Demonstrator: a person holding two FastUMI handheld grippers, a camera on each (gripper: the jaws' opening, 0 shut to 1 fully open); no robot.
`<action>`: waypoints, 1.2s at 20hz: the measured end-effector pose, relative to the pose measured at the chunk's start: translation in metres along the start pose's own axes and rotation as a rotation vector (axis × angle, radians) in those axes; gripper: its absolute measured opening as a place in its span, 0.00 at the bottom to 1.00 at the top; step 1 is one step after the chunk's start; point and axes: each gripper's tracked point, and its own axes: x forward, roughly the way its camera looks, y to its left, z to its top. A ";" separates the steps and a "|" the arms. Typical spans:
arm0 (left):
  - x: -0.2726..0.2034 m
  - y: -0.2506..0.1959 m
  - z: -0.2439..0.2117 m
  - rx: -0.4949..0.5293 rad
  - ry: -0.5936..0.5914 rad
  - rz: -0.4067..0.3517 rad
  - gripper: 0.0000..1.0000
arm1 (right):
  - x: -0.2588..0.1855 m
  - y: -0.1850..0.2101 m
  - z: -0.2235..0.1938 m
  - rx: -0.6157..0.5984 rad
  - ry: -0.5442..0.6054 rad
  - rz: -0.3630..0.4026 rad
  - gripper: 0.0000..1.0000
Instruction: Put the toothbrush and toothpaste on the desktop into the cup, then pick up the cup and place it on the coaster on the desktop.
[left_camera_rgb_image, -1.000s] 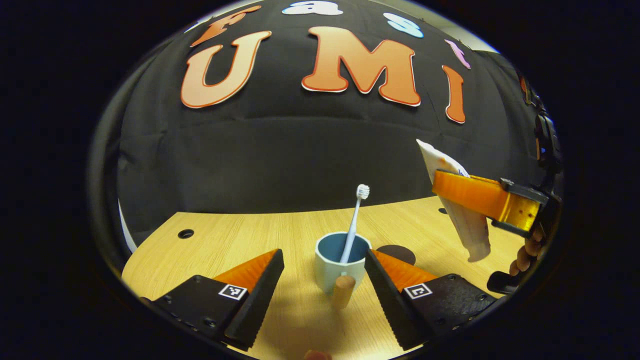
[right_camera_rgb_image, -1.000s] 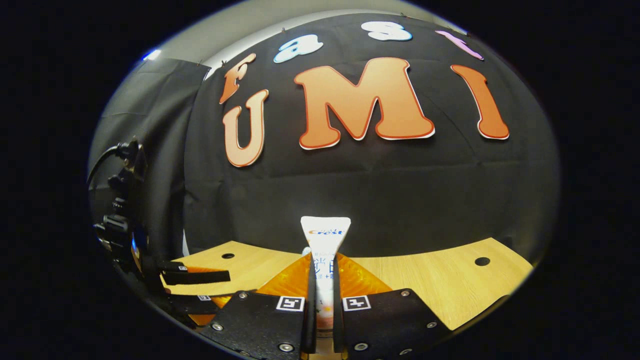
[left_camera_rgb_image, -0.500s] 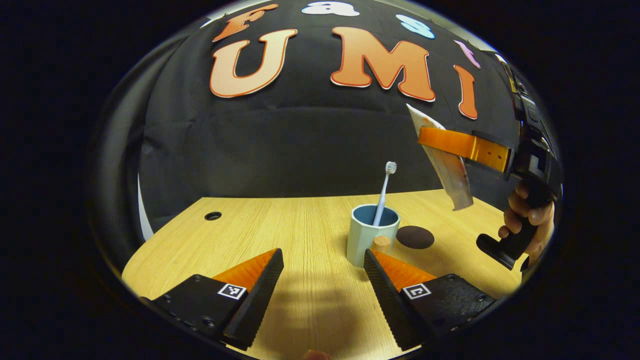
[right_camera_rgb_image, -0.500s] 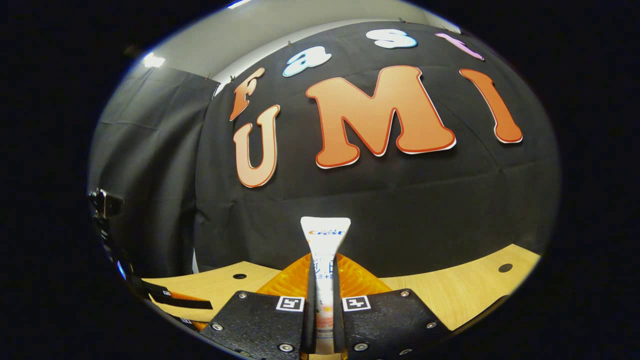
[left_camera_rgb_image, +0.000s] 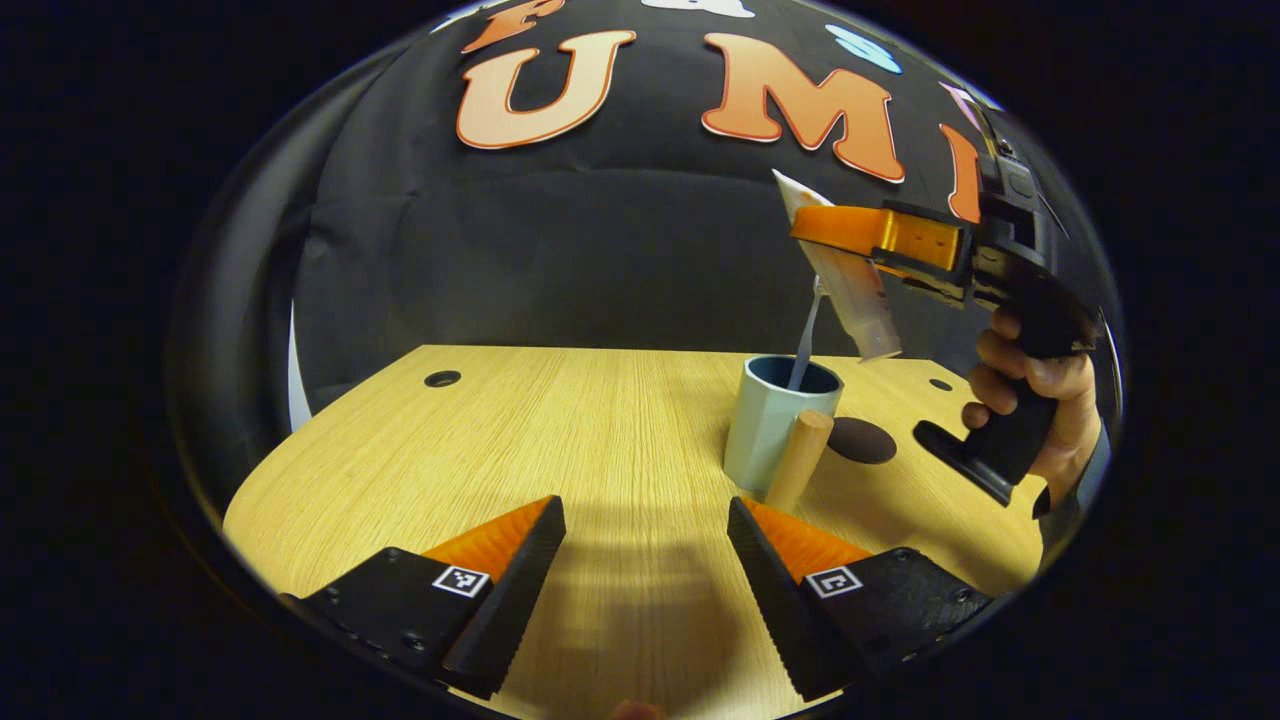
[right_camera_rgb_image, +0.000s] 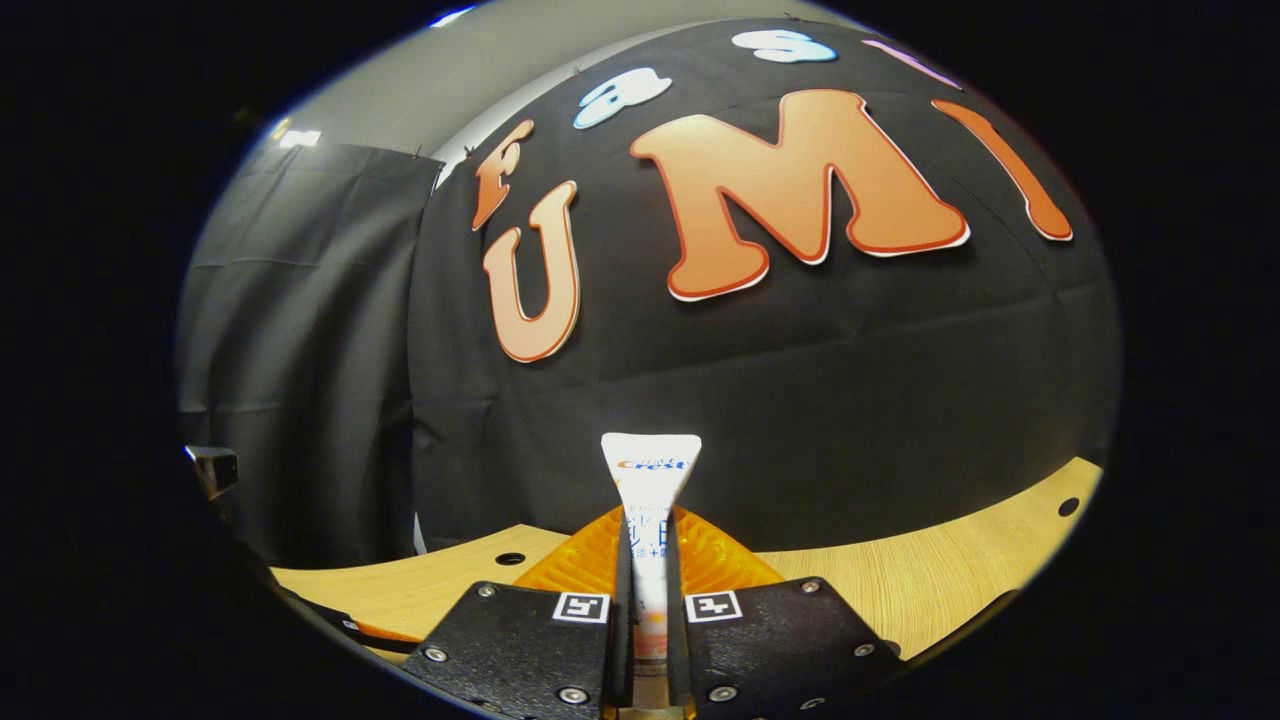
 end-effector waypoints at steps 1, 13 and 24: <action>0.000 -0.004 -0.002 -0.010 0.005 -0.011 0.99 | 0.005 0.004 -0.003 -0.025 0.003 0.003 0.13; -0.002 -0.002 0.007 -0.044 -0.040 0.002 0.98 | 0.035 0.005 -0.043 -0.006 0.074 0.041 0.14; -0.003 -0.004 0.004 -0.060 -0.034 -0.003 0.99 | 0.020 -0.006 -0.060 -0.012 0.164 0.014 0.21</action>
